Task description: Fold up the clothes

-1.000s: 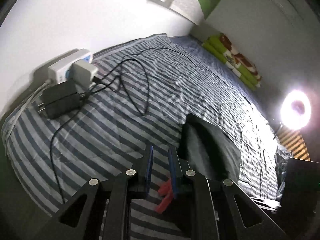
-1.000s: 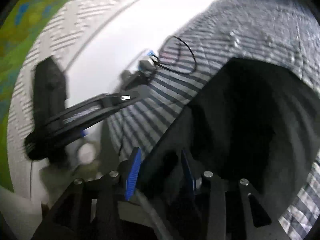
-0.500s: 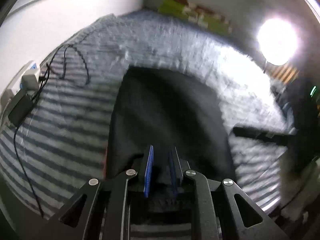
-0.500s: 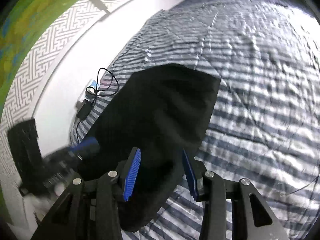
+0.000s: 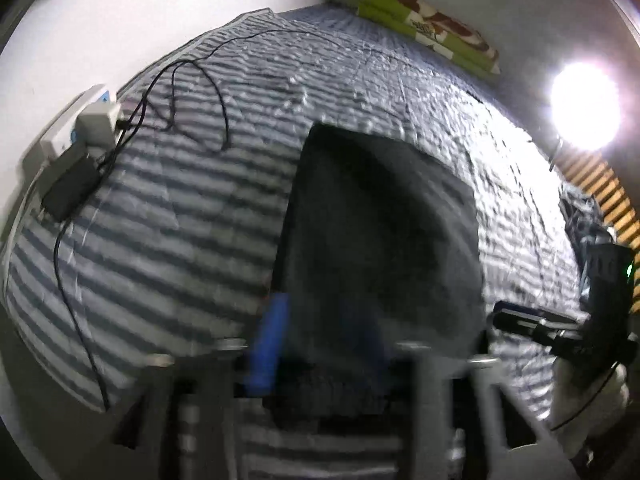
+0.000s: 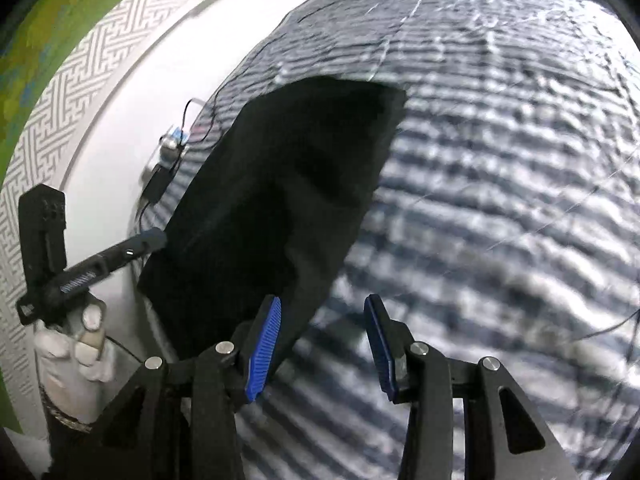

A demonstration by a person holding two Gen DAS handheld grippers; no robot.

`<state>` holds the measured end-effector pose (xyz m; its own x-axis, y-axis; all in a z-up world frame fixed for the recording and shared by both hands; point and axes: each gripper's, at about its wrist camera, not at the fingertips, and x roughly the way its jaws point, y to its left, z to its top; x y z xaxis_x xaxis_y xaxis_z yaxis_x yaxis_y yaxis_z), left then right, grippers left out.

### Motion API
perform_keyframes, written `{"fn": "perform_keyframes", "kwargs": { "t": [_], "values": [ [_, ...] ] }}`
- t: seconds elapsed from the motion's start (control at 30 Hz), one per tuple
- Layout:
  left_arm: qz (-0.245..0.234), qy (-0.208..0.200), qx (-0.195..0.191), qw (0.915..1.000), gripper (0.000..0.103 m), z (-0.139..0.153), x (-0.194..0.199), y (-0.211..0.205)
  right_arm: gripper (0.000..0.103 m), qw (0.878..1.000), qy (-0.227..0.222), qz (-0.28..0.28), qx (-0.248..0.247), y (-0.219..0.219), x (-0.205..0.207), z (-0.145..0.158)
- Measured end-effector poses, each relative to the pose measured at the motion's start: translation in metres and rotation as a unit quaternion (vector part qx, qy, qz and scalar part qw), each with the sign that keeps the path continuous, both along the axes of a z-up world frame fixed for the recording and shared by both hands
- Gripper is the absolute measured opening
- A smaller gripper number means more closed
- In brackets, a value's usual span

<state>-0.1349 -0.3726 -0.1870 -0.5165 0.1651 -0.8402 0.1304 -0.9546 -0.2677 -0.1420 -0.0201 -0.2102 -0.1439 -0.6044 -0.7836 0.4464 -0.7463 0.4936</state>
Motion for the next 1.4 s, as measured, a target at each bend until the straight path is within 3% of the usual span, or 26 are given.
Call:
{"fn": "perform_keyframes", "kwargs": {
  "t": [0.03, 0.17, 0.47, 0.53, 0.57, 0.6, 0.73, 0.9, 1.0, 1.17, 1.4],
  "values": [
    [0.000, 0.000, 0.000, 1.0000, 0.085, 0.002, -0.008, -0.001, 0.043, 1.000, 0.005, -0.008, -0.005, 0.004, 0.000, 0.003],
    [0.000, -0.031, 0.018, 0.9994, 0.086, -0.004, -0.040, -0.005, 0.049, 0.999, 0.035, -0.030, -0.009, 0.008, -0.007, 0.008],
    [-0.001, -0.084, 0.059, 0.9947, 0.085, -0.032, -0.086, -0.015, 0.049, 0.999, -0.016, -0.034, -0.012, -0.010, -0.039, -0.004],
    [-0.007, -0.091, 0.074, 0.9930, 0.078, -0.040, -0.090, -0.013, 0.049, 0.999, -0.026, -0.028, -0.023, -0.014, -0.044, -0.006],
    [-0.014, -0.095, 0.083, 0.9919, 0.067, -0.046, -0.091, -0.010, 0.049, 0.999, -0.035, -0.025, -0.030, -0.016, -0.046, -0.008],
    [-0.017, -0.094, 0.083, 0.9920, 0.063, -0.048, -0.091, -0.008, 0.049, 0.998, -0.042, -0.024, -0.039, -0.018, -0.048, -0.009],
    [-0.025, -0.081, 0.065, 0.9942, 0.057, -0.048, -0.091, -0.003, 0.044, 0.997, -0.048, -0.015, -0.053, -0.030, -0.056, -0.012],
    [0.003, -0.067, 0.076, 0.9948, 0.037, -0.048, -0.084, -0.013, 0.018, 0.995, -0.069, -0.026, -0.065, -0.028, -0.061, -0.017],
    [0.013, -0.056, 0.069, 0.9960, 0.028, -0.046, -0.079, -0.012, 0.009, 0.994, -0.073, -0.036, -0.078, -0.024, -0.061, -0.015],
    [0.035, -0.041, 0.082, 0.9951, 0.014, -0.037, -0.075, -0.018, 0.005, 0.998, -0.023, -0.016, -0.060, -0.030, -0.055, 0.013],
    [0.035, -0.027, 0.095, 0.9945, 0.012, -0.036, -0.113, 0.002, 0.005, 0.998, 0.061, 0.005, -0.015, -0.030, -0.084, 0.049]
  ]
}}
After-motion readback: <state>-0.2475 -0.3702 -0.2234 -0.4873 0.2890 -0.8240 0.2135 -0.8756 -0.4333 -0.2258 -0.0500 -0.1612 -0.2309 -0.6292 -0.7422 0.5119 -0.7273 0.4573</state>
